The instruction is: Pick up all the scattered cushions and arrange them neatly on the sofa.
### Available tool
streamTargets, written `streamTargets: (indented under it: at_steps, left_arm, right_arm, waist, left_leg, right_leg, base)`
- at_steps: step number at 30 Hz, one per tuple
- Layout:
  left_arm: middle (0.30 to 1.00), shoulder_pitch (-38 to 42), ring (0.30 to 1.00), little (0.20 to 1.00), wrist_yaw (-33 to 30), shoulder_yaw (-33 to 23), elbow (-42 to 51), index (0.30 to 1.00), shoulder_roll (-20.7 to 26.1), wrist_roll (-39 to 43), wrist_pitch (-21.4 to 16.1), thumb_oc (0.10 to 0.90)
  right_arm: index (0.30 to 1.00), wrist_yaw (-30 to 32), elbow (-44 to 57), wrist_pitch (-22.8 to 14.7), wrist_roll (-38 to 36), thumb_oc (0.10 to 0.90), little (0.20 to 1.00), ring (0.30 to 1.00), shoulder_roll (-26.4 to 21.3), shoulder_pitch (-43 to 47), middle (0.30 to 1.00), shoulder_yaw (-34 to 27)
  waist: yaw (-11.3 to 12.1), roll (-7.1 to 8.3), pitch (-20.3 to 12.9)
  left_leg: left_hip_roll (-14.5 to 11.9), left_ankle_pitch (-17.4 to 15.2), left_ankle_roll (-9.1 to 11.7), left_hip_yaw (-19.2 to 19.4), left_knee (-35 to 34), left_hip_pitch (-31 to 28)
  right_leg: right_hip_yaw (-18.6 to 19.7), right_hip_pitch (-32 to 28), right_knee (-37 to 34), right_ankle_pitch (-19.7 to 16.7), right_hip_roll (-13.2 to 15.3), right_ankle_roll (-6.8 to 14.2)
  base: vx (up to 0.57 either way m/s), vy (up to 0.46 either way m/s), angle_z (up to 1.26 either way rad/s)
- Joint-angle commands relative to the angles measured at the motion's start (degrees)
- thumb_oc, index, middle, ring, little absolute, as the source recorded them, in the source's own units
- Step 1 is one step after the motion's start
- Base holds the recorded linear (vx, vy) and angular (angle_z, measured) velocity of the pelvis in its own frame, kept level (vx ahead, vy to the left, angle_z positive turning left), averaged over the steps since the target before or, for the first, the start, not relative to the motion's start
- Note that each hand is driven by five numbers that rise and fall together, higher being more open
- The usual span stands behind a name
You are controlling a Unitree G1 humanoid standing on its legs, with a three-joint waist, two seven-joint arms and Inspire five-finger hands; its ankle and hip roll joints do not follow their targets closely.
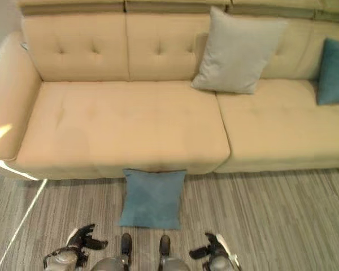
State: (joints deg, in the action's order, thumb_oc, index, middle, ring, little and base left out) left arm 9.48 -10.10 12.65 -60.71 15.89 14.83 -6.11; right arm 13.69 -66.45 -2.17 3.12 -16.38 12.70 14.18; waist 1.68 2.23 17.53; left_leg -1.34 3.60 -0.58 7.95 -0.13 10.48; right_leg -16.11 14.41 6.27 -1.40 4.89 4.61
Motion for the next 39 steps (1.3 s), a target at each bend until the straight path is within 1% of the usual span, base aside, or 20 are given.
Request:
streamTargets:
  at_steps: [1, 2, 3, 4, 5, 6, 8, 11, 12, 13, 16, 20, 21, 22, 25, 26, 29, 30, 32, 39]
  left_arm:
    - [0.9, 2.1, 0.9, 0.9, -2.3, 0.3, 2.4, 0.9, 0.3, 3.8, -4.1, 0.8]
    - [0.9, 3.4, 0.9, 0.9, -3.0, 0.4, 3.4, 0.9, 0.4, 4.6, -4.6, 0.8]
    - [0.9, 6.3, 0.9, 0.9, -4.4, 1.4, 6.2, 0.9, 1.0, 6.6, -5.7, 0.8]
    - [0.9, 6.4, 0.9, 0.9, -4.4, 1.4, 6.2, 0.9, 1.0, 6.6, -5.7, 0.8]
    - [0.9, 8.1, 0.9, 0.9, -5.5, 2.1, 7.8, 0.9, 1.3, 7.1, -6.2, 0.8]
    - [0.9, 8.1, 0.9, 0.9, -5.5, 2.1, 7.8, 0.9, 1.3, 7.1, -6.2, 0.8]
    - [0.9, 10.6, 0.9, 0.9, -6.7, 2.6, 9.7, 0.9, 1.7, 8.6, -6.8, 0.8]
    - [0.9, 14.9, 0.9, 0.9, -8.5, 3.3, 11.4, 0.9, 2.3, 9.6, -7.6, 0.8]
    - [0.9, 17.7, 0.9, 0.9, -9.6, 4.0, 11.6, 0.9, 2.7, 9.8, -8.0, 0.8]
    - [0.9, 17.7, 0.9, 0.9, -9.6, 4.0, 11.6, 0.9, 2.7, 9.8, -8.0, 0.8]
    - [0.9, 22.3, 0.9, 0.9, -10.8, 4.5, 10.6, 0.9, 2.9, 11.7, -8.4, 0.8]
    - [0.9, 22.3, 0.9, 0.9, -10.8, 4.5, 10.6, 0.9, 2.9, 11.7, -8.4, 0.8]
    - [0.9, 31.4, 0.9, 0.9, -13.0, 5.0, 7.9, 0.9, 4.4, 15.9, -9.6, 0.8]
    - [0.9, 33.0, 0.9, 0.9, -12.8, 5.1, 7.0, 0.9, 5.3, 16.4, -9.4, 0.8]
    - [0.9, 35.1, 0.9, 0.9, -12.9, 5.7, 6.4, 0.9, 6.4, 16.1, -9.2, 0.8]
    - [0.9, 37.3, 0.9, 0.9, -13.0, 6.5, 6.2, 0.9, 7.5, 16.3, -9.0, 0.8]
    - [0.9, 40.7, 0.9, 0.9, -12.9, 7.5, 5.9, 0.9, 8.7, 17.6, -8.9, 0.8]
    - [0.9, 40.9, 0.9, 0.9, -12.9, 7.4, 5.8, 0.9, 8.7, 17.6, -8.9, 0.8]
    - [0.9, 43.6, 0.9, 0.9, -12.4, 8.3, 5.5, 0.9, 9.2, 19.7, -8.8, 0.8]
    - [0.9, 48.8, 0.9, 0.9, -12.2, 10.1, 5.5, 0.9, 10.2, 22.0, -8.5, 0.8]
  right_arm:
    - [0.9, 3.8, 4.1, -1.0, -2.9, 0.8, 0.9, 0.9, -2.7, -1.4, 0.9, 0.3]
    - [0.9, 4.5, 5.0, -1.3, -4.0, 0.8, 0.9, 0.9, -3.2, -0.3, 0.9, 0.0]
    - [0.9, 6.5, 7.0, -1.8, -5.9, 0.8, 0.9, 0.9, -4.2, 2.1, 0.9, -0.4]
    - [0.9, 6.5, 6.9, -1.8, -5.9, 0.8, 0.9, 0.9, -4.2, 2.2, 0.9, -0.4]
    - [0.9, 8.1, 9.1, -2.0, -6.8, 0.8, 0.9, 0.9, -4.9, 3.8, 0.9, -0.8]
    - [0.9, 8.1, 9.1, -2.0, -6.8, 0.8, 0.9, 0.9, -4.9, 3.8, 0.9, -0.8]
    - [0.9, 9.9, 11.6, -2.6, -8.2, 0.8, 0.9, 0.9, -5.5, 5.9, 0.9, -1.8]
    - [0.9, 12.8, 14.2, -3.8, -10.3, 0.8, 0.9, 0.9, -6.2, 9.3, 0.9, -3.1]
    - [0.9, 14.3, 14.6, -4.6, -11.4, 0.8, 0.9, 0.9, -6.7, 12.1, 0.9, -3.3]
    - [0.9, 14.3, 14.6, -4.6, -11.4, 0.8, 0.9, 0.9, -6.7, 12.1, 0.9, -3.3]
    - [0.9, 16.0, 15.4, -5.7, -13.2, 0.8, 0.9, 0.9, -7.5, 17.4, 0.9, -2.9]
    - [0.9, 16.0, 15.4, -5.7, -13.2, 0.8, 0.9, 0.9, -7.5, 17.3, 0.9, -2.9]
    - [0.9, 18.8, 14.9, -7.1, -14.8, 0.8, 0.9, 0.9, -10.4, 26.8, 0.9, -1.5]
    - [0.9, 19.1, 14.1, -7.1, -14.8, 0.8, 0.9, 0.9, -11.7, 29.0, 0.9, -1.2]
    - [0.9, 19.3, 13.4, -7.6, -15.3, 0.8, 0.9, 0.9, -12.7, 31.2, 0.9, -0.8]
    - [0.9, 19.6, 13.1, -8.0, -16.0, 0.8, 0.9, 0.9, -14.2, 33.6, 0.9, -0.2]
    - [0.9, 18.6, 12.2, -8.5, -17.7, 0.8, 0.9, 0.9, -16.7, 37.1, 0.9, 0.9]
    - [0.9, 18.6, 12.1, -8.5, -17.8, 0.8, 0.9, 0.9, -16.8, 37.3, 0.9, 0.9]
    - [0.9, 16.9, 10.8, -8.6, -19.9, 0.8, 0.9, 0.9, -19.3, 40.7, 0.9, 2.8]
    - [0.9, 14.4, 8.7, -8.5, -22.0, 0.8, 0.9, 0.9, -22.9, 47.6, 0.9, 7.4]
  waist:
    - [-0.5, 0.92, 0.0]
    - [-0.7, 0.92, 1.1]
    - [-0.8, 0.41, 3.4]
    - [-0.8, 0.39, 3.2]
    - [-1.5, -0.07, 4.0]
    - [-1.5, -0.09, 3.8]
    - [-2.3, -0.81, 5.1]
    - [-3.6, -2.11, 5.5]
    - [-4.2, -3.1, 5.7]
    - [-4.2, -3.1, 5.6]
    - [-4.8, -4.38, 6.3]
    - [-4.8, -4.37, 6.2]
    - [-5.5, -5.72, 7.3]
    - [-5.6, -5.87, 7.1]
    - [-5.7, -6.09, 7.0]
    - [-5.7, -6.09, 7.2]
    - [-5.7, -6.29, 7.6]
    - [-5.7, -6.31, 7.5]
    - [-5.5, -6.35, 8.0]
    - [-4.6, -6.18, 9.2]
  left_leg:
    - [0.6, -7.7, 0.6, -2.4, 10.0, 6.3]
    - [0.6, -8.1, 0.5, -2.4, 12.1, 8.6]
    - [0.4, -10.4, 0.7, -2.6, 16.3, 13.0]
    - [0.4, -10.4, 0.7, -2.6, 16.5, 13.3]
    - [0.0, -11.0, 0.4, -2.8, 19.6, 17.2]
    - [0.0, -11.1, 0.4, -2.8, 19.8, 17.6]
    - [-0.5, -11.9, 0.1, -2.9, 23.8, 22.6]
    - [-1.0, -12.8, 0.0, -3.2, 29.2, 31.5]
    - [-1.3, -13.2, -0.1, -3.2, 31.5, 36.1]
    - [-1.3, -13.3, -0.1, -3.2, 31.6, 36.2]
    - [-1.5, -13.7, -0.3, -3.0, 34.6, 43.0]
    - [-1.5, -13.7, -0.3, -3.0, 34.6, 43.0]
    - [-1.7, -15.2, -0.7, -2.9, 39.6, 53.5]
    - [-1.8, -15.7, -0.7, -3.0, 41.3, 55.9]
    - [-1.7, -16.4, -0.7, -3.0, 43.8, 59.1]
    - [-1.6, -17.2, -0.9, -3.3, 46.2, 62.1]
    - [-1.4, -18.4, -0.7, -3.4, 50.5, 66.6]
    - [-1.4, -18.5, -0.7, -3.4, 50.7, 66.9]
    - [-1.3, -19.3, -0.4, -4.0, 54.1, 70.6]
    - [-1.6, -20.7, -0.8, -5.2, 59.6, 77.1]
  right_leg:
    - [0.4, -0.1, 4.7, 3.3, 5.1, 2.5]
    - [1.2, 1.8, 5.5, 3.5, 5.3, 1.7]
    - [0.7, 6.4, 8.5, 5.3, 5.3, 1.0]
    - [0.7, 6.6, 8.6, 5.4, 5.3, 1.0]
    - [0.8, 10.8, 11.2, 6.2, 5.4, 0.2]
    - [0.8, 11.1, 11.3, 6.3, 5.4, 0.2]
    - [0.9, 16.1, 14.6, 7.2, 5.9, -0.3]
    - [1.7, 24.9, 20.0, 8.9, 6.5, -1.0]
    - [2.6, 30.3, 23.3, 9.8, 6.9, -1.3]
    - [2.6, 30.4, 23.3, 9.8, 6.9, -1.3]
    - [4.4, 37.9, 27.4, 11.0, 7.2, -1.7]
    - [4.5, 37.9, 27.5, 11.0, 7.2, -1.7]
    - [6.8, 49.2, 34.3, 12.8, 7.7, -1.8]
    - [7.1, 51.6, 36.1, 13.4, 7.8, -1.8]
    - [7.6, 54.9, 38.6, 14.3, 7.8, -2.0]
    - [7.9, 57.8, 41.2, 15.0, 7.8, -2.1]
    - [8.9, 62.3, 45.3, 16.3, 8.2, -2.7]
    - [8.9, 62.7, 45.6, 16.4, 8.3, -2.7]
    - [9.8, 66.2, 48.9, 17.5, 8.8, -3.1]
    - [10.8, 72.5, 54.4, 18.9, 9.1, -3.1]
  base:
    - [-0.12, -0.056, -0.27]
    - [-0.11, -0.04, 0.29]
    - [-0.11, -0.04, 0.14]
    - [-0.13, -0.056, -0.05]
    - [-0.07, -0.009, -0.14]
    - [-0.12, -0.028, -0.04]
    - [-0.12, -0.027, 0.0]
    - [-0.12, -0.005, -0.02]
    - [-0.08, 0.02, 0.01]
    - [-0.07, 0.027, 0.01]
    - [-0.04, 0.034, -0.07]
    - [-0.02, 0.0, -0.09]
    - [-0.06, -0.013, 0.06]
    - [-0.06, -0.012, 0.02]
    - [0.03, -0.03, -0.07]
    - [0.03, -0.046, 0.0]
    - [0.06, -0.064, 0.01]
    - [0.07, -0.084, 0.06]
    - [0.07, -0.074, 0.07]
    - [0.06, -0.038, -0.01]
